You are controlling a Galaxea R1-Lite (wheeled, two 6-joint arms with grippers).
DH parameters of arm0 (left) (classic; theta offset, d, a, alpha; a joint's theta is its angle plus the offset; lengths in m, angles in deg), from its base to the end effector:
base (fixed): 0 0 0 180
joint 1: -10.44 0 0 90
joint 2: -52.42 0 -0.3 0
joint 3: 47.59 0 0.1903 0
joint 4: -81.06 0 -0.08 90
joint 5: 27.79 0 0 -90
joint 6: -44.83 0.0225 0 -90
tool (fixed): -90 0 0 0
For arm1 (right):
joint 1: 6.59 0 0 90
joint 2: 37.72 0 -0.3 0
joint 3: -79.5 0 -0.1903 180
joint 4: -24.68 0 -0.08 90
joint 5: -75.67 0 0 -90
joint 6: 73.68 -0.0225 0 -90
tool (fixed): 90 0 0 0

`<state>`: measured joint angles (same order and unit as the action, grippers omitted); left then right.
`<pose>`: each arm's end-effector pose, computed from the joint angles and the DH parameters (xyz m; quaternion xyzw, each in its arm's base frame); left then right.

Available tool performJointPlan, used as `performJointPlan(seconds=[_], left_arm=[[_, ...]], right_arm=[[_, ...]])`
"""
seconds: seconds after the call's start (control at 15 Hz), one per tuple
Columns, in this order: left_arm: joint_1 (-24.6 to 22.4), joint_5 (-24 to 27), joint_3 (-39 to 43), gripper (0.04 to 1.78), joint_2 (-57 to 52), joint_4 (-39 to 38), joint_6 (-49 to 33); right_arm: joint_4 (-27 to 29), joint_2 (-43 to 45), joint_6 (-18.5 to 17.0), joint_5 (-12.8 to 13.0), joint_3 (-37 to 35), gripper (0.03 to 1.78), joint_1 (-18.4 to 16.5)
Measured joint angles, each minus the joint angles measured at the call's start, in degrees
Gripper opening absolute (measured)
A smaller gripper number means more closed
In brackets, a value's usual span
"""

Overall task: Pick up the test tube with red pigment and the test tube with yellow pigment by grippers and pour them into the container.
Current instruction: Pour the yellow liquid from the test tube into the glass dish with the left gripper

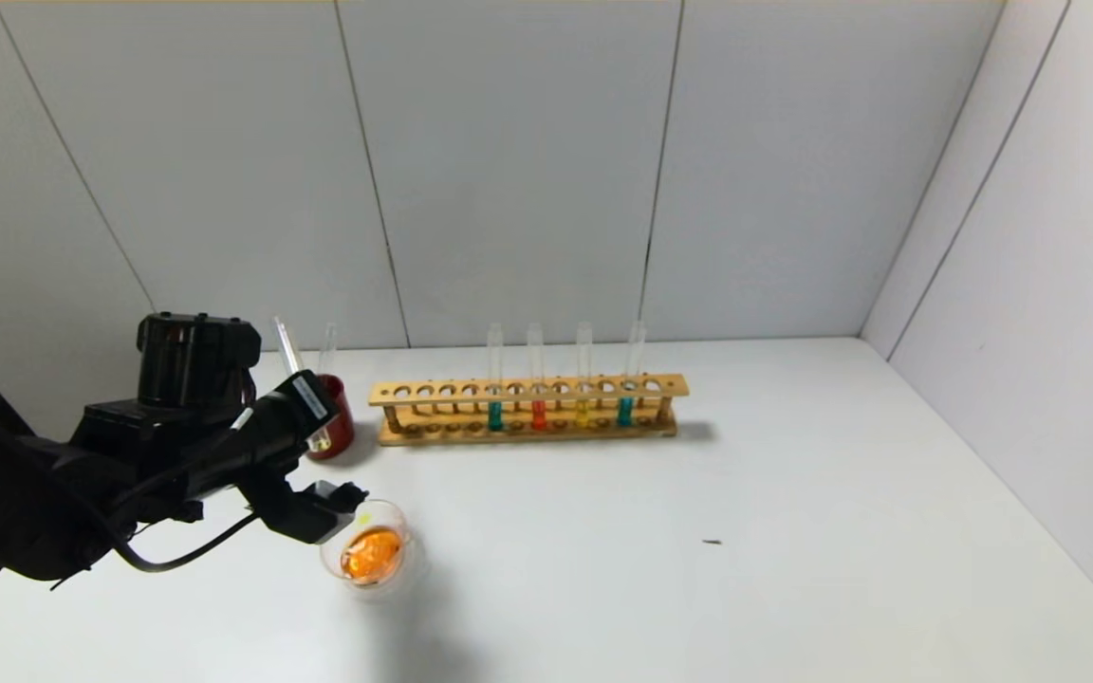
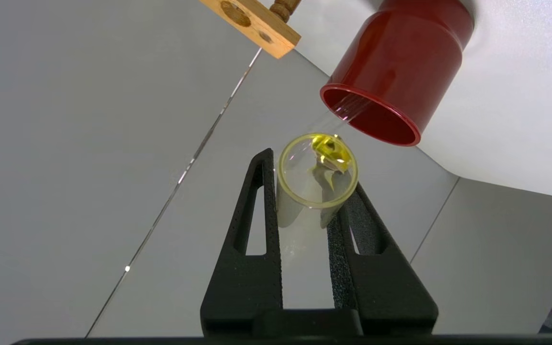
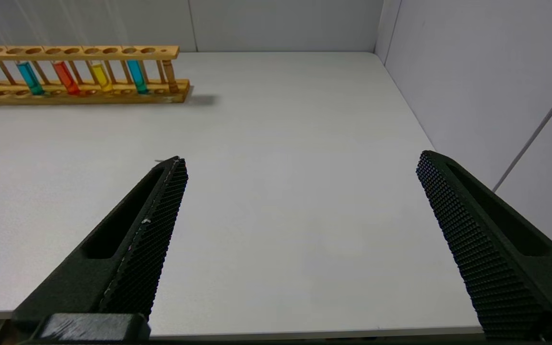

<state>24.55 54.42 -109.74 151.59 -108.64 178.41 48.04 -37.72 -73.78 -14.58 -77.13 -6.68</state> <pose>0.2826 -0.0679 0.1346 0.9094 0.0421 -0.2342 0.3411 -0.0228 0.0001 0.0755 0.0009 -0.0001 0.0014 1.0000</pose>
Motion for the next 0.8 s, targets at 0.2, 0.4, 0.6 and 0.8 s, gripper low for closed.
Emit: performJointPlan(seconds=[0.2, 0.4, 0.6, 0.8], left_arm=[[0.3, 0.0, 0.4, 0.32, -0.6, 0.0, 0.3], [0.5, 0.0, 0.5, 0.32, -1.0, -0.1, 2.2], [0.9, -0.1, 0.7, 0.32, -1.3, -0.2, 2.2], [0.9, -0.1, 0.9, 0.32, -1.4, -0.2, 2.2]], right_arm=[[0.0, 0.0, 0.0, 0.0, 0.0, 1.75, 0.0], [0.0, 0.0, 0.0, 0.0, 0.0, 1.75, 0.0], [0.0, 0.0, 0.0, 0.0, 0.0, 1.75, 0.0], [0.0, 0.0, 0.0, 0.0, 0.0, 1.75, 0.0]])
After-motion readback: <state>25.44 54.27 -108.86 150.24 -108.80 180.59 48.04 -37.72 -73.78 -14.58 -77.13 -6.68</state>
